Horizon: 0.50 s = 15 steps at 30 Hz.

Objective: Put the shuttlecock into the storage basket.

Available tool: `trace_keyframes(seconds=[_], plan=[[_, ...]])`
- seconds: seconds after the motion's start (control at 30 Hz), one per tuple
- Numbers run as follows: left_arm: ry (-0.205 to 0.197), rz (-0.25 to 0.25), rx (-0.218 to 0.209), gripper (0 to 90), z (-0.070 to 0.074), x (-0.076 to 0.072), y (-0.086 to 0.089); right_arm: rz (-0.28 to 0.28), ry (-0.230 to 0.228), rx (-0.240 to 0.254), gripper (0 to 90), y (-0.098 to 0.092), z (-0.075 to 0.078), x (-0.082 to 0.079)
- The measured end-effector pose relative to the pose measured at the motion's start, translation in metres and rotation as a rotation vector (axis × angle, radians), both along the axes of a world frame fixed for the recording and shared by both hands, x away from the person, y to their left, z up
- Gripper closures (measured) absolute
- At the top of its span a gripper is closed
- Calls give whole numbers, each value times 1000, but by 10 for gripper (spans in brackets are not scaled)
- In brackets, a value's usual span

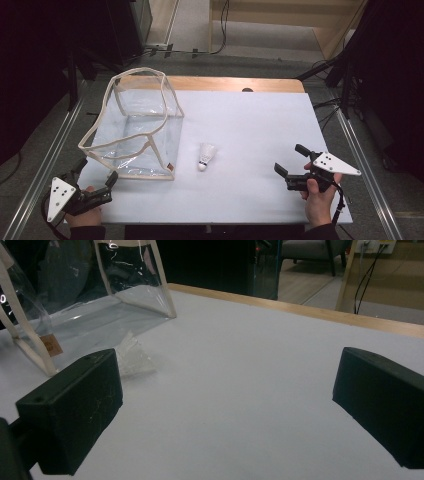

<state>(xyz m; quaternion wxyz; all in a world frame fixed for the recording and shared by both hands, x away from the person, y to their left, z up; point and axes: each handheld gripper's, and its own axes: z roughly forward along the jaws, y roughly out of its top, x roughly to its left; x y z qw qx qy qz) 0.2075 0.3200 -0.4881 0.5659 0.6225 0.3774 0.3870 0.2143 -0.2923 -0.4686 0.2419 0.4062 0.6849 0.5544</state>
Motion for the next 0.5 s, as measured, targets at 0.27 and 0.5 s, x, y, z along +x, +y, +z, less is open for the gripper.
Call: trace_keyframes(seconds=[0.27, 0.5], plan=[[0, 0, 0, 0, 0, 0, 0, 28, 3, -8, 0, 15, 4, 7], [1, -1, -1, 0, 0, 0, 0, 50, 3, -18, 0, 26, 6, 11]])
